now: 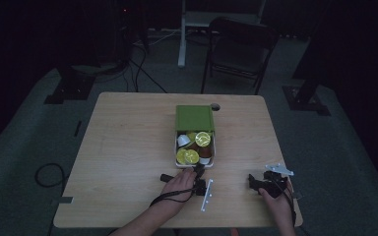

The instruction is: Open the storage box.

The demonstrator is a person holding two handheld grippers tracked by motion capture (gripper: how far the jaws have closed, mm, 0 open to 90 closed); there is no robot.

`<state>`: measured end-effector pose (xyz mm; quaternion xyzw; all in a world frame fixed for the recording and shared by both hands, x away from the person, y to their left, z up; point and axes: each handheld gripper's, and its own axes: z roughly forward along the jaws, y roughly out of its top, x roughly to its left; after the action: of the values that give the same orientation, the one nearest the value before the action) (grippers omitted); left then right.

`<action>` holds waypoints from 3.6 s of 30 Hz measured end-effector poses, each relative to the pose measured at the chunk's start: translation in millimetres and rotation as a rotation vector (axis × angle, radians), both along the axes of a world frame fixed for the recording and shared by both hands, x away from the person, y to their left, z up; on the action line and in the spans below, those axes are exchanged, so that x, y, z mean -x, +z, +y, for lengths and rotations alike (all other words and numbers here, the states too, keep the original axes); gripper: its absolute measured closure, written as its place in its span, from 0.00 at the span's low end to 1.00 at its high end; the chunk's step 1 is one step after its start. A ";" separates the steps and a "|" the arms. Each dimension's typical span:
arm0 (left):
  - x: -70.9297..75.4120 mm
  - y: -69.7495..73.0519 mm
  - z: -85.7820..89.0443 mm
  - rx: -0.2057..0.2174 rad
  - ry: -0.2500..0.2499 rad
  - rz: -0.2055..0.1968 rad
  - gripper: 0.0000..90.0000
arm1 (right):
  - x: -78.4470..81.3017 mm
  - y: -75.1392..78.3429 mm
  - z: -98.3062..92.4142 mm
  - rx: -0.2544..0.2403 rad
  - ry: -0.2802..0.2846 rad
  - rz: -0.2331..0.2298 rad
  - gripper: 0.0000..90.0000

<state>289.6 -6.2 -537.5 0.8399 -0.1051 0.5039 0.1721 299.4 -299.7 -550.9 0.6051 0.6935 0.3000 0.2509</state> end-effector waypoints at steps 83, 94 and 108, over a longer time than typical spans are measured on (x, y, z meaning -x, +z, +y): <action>26.9 29.9 43.5 0.420 -0.010 0.411 0.68 | 0.0 0.0 0.0 0.000 0.000 0.000 0.11; 27.9 27.9 59.7 0.457 0.024 0.468 0.71 | 0.0 0.0 0.1 0.000 0.000 0.000 0.11; 27.2 21.4 86.8 0.486 0.098 0.521 0.70 | 0.0 0.0 0.0 0.000 0.000 0.000 0.11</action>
<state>262.4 80.7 -516.1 0.8788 0.1057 0.2909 0.3633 299.5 -299.6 -551.0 0.6050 0.6935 0.2999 0.2510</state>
